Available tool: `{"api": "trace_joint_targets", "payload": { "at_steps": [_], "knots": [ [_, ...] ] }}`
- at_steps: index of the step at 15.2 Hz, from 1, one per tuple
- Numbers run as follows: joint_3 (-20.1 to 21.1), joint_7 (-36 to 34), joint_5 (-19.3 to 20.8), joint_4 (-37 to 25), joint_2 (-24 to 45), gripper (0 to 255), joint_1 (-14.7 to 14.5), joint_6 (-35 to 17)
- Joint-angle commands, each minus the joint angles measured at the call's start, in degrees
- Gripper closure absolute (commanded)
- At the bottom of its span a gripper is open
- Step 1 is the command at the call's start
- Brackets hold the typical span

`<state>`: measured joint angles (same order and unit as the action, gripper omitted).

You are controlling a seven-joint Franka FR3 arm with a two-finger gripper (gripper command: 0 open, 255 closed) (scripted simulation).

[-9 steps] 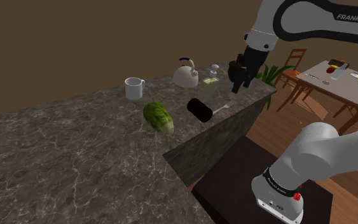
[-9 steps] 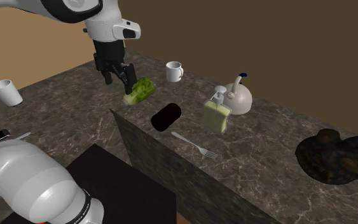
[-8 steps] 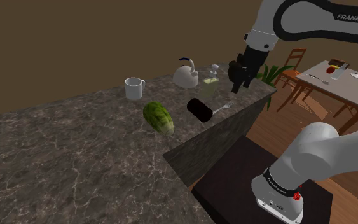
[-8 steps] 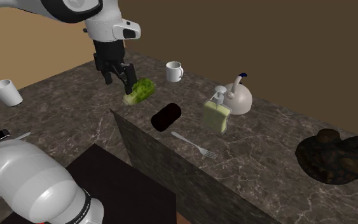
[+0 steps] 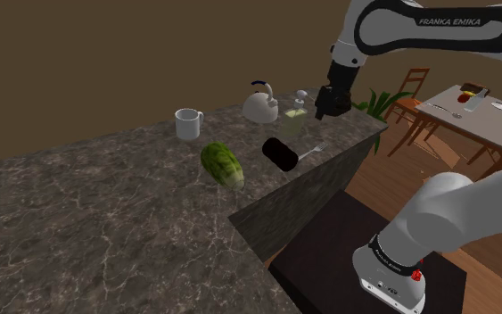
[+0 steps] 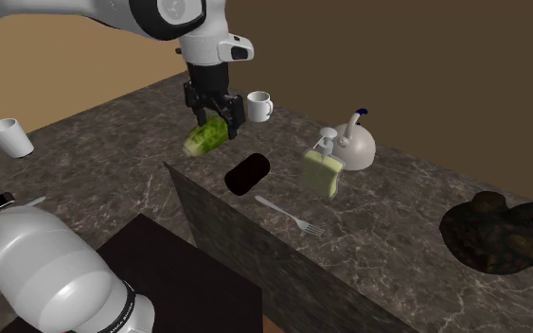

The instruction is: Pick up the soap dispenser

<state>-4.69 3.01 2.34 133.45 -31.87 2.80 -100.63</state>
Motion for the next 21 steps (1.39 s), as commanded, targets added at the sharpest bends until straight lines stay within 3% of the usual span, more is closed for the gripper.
{"api": "trace_joint_targets", "payload": {
  "at_steps": [1, 11, 21],
  "knots": [
    [-1.3, 1.5, 1.1, -2.0, 4.2, 0, 0.6, -2.5],
    [-6.2, 7.6, 3.3, -16.4, 22.9, 0, 3.1, -8.8],
    [-9.5, 13.8, 1.5, -37.2, 42.6, 0, 6.4, -9.6]
  ]
}}
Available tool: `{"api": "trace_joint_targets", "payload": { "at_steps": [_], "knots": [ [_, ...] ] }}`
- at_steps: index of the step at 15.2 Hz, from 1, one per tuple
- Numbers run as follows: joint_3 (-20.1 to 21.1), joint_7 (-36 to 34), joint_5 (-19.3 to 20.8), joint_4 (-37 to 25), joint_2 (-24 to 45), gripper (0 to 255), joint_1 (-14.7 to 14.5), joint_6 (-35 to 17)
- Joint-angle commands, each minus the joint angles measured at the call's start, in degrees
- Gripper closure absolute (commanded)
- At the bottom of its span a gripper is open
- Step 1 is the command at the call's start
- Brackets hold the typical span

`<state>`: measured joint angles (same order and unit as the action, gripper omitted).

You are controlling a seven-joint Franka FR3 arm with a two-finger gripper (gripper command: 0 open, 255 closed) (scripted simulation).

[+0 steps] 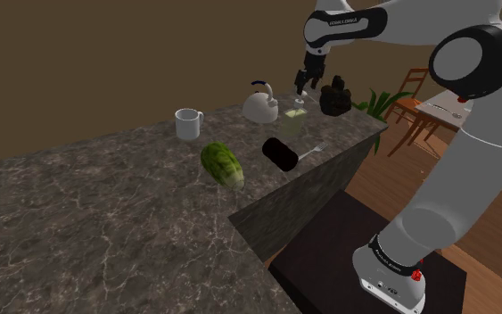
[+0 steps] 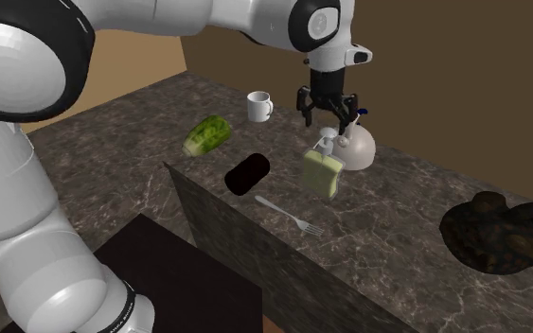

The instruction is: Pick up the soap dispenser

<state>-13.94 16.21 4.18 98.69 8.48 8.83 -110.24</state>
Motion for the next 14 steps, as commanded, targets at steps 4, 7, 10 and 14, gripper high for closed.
{"api": "trace_joint_targets", "payload": {
  "at_steps": [4, 7, 10, 14],
  "knots": [
    [-0.2, 0.4, -0.4, 0.1, 2.7, 0, 0.5, -3.0],
    [-0.2, 0.3, -0.4, 1.8, 3.1, 0, 0.5, -5.1],
    [-0.2, 0.3, -0.5, 2.1, 3.3, 255, 0.5, -5.5],
    [-0.2, 0.3, -0.4, 2.3, 3.2, 255, 0.5, -5.6]
  ]
}}
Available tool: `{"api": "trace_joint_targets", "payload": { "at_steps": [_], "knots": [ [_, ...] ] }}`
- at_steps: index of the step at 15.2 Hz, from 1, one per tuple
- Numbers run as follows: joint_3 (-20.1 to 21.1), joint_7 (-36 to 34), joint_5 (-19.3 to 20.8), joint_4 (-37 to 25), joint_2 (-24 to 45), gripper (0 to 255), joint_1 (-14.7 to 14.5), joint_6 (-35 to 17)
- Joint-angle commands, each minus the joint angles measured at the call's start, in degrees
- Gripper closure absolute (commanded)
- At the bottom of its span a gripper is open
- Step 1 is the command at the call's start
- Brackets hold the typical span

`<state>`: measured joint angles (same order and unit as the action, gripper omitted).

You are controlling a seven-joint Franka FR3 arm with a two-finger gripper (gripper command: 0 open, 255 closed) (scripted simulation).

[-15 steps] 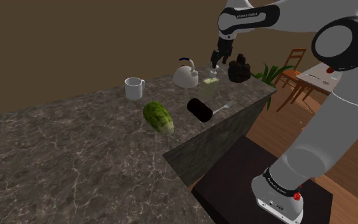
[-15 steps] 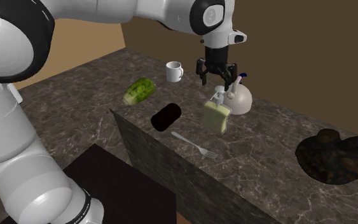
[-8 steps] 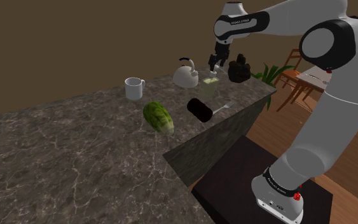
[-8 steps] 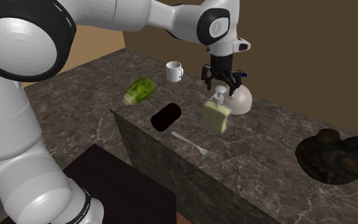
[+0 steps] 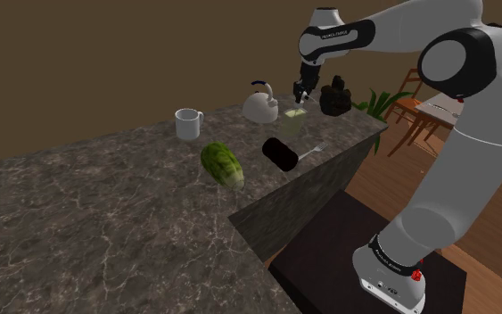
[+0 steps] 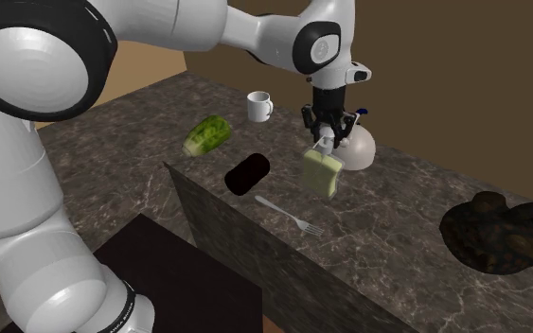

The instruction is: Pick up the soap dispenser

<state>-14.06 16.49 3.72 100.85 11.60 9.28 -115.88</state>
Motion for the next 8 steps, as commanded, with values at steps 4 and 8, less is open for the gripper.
{"api": "trace_joint_targets", "payload": {
  "at_steps": [4, 8],
  "knots": [
    [-0.1, 0.0, 0.1, 0.3, 0.0, 255, 0.0, 0.0],
    [-0.1, 0.1, 0.1, -1.7, -0.4, 255, 0.0, 2.3]
  ]
}}
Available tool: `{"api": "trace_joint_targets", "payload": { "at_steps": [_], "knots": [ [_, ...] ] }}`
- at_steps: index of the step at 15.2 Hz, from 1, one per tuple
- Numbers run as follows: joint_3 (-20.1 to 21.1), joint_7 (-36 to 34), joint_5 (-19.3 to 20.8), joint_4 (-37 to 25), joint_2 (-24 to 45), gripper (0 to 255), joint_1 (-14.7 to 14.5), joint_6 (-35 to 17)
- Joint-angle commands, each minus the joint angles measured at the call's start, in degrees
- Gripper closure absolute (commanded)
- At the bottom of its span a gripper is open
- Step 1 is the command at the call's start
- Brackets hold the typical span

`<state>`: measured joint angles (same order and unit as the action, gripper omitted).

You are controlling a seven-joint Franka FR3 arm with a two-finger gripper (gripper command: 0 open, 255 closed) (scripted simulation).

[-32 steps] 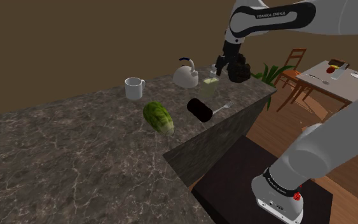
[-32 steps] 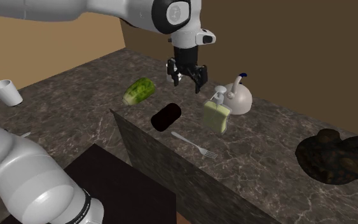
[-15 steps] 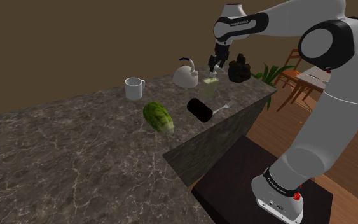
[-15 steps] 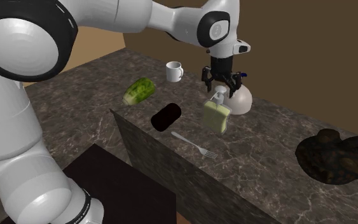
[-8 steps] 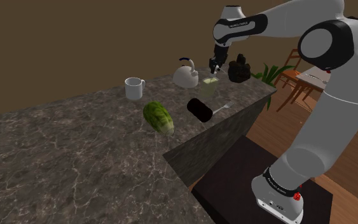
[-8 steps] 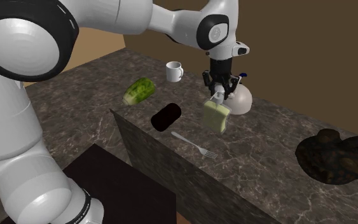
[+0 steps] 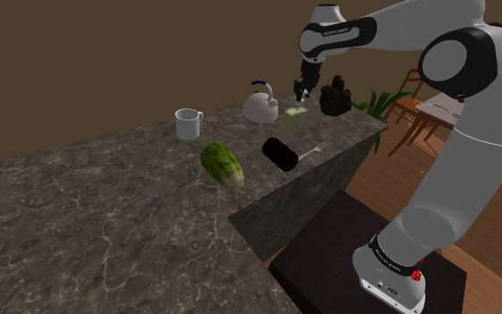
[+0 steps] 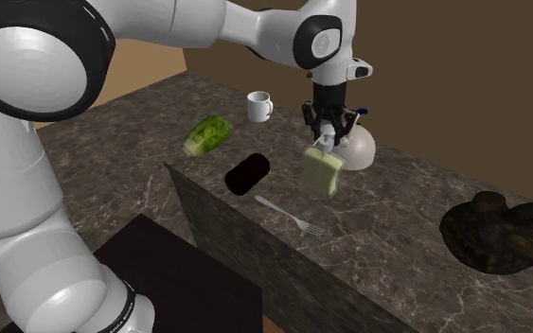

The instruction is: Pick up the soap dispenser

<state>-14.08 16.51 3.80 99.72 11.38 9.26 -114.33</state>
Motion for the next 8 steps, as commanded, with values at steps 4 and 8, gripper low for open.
{"api": "trace_joint_targets", "payload": {
  "at_steps": [4, 8],
  "knots": [
    [0.0, 0.3, 0.0, -3.1, -0.6, 255, 0.0, 3.6],
    [-0.1, 0.5, 0.0, -5.8, -0.8, 255, 0.0, 6.6]
  ]
}}
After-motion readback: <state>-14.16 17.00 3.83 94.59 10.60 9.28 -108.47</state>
